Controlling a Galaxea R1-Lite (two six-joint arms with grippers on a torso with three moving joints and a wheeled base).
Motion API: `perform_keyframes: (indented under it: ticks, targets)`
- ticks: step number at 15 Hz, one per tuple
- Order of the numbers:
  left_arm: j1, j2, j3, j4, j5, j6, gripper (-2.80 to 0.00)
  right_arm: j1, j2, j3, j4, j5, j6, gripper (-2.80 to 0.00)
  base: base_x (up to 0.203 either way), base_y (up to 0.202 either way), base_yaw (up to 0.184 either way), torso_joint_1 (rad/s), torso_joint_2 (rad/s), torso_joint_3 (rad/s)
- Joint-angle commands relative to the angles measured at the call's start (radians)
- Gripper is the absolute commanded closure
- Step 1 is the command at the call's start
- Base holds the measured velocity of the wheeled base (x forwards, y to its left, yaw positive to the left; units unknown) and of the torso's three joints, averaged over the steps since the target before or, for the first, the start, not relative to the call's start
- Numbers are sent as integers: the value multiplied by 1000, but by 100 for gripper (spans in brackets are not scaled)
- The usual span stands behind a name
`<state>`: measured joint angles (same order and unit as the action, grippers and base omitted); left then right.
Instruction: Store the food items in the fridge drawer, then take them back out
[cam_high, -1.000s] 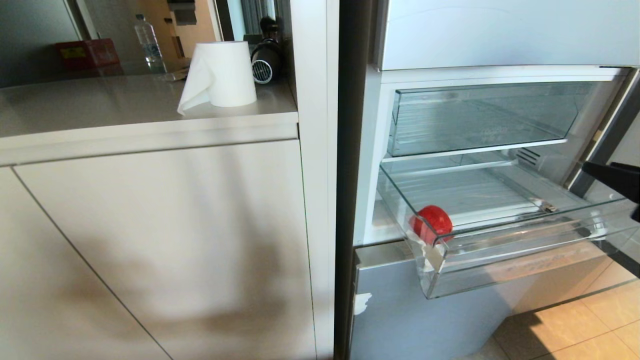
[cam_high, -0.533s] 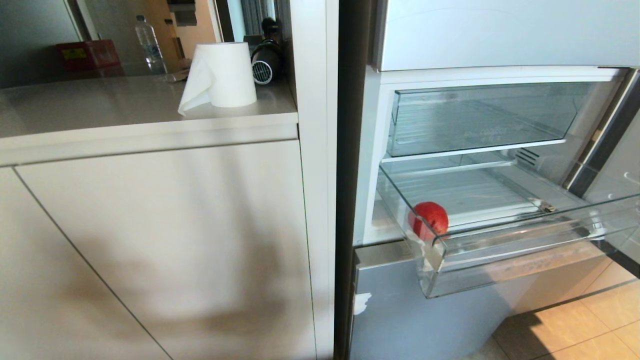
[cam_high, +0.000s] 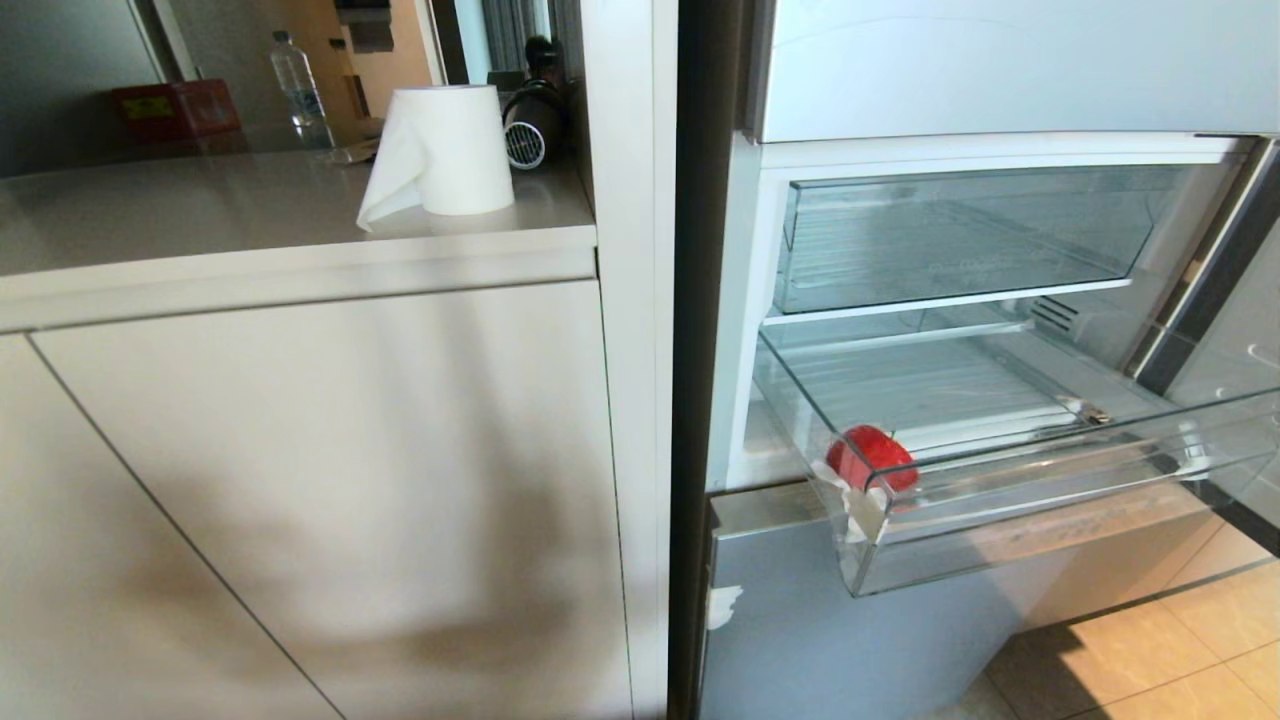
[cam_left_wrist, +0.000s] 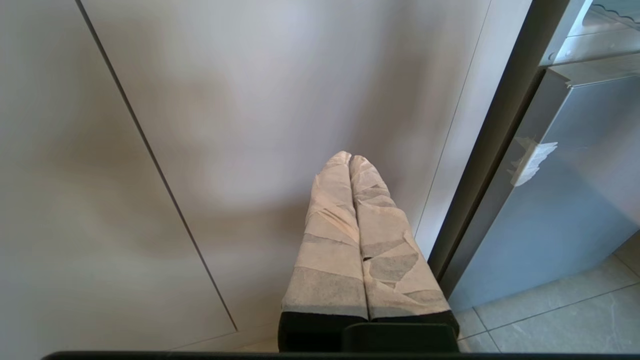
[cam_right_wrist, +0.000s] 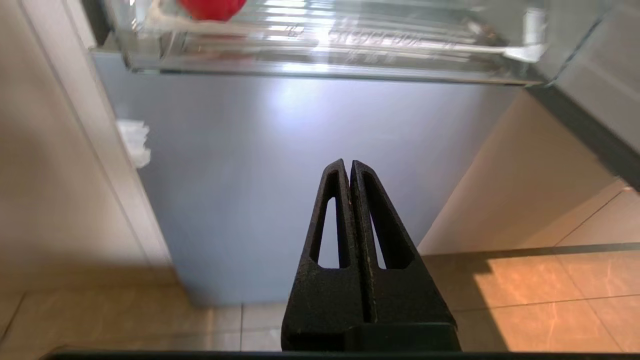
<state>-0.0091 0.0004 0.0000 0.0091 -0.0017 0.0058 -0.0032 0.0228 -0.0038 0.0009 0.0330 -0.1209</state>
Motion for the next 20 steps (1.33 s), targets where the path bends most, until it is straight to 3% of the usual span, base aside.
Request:
perform_keyframes:
  ticks: [1, 7, 20]
  targets:
    - [0, 0, 0, 0, 0, 0, 0, 0, -23, 4, 6, -5, 0, 0, 0, 0, 0, 0, 0, 0]
    - [0, 0, 0, 0, 0, 0, 0, 0, -23, 4, 7, -5, -8, 0, -1, 0, -15, 1, 1, 2]
    - [0, 0, 0, 1, 0, 0, 0, 0, -23, 4, 5, -5, -3, 0, -2, 7, -174, 3, 2, 3]
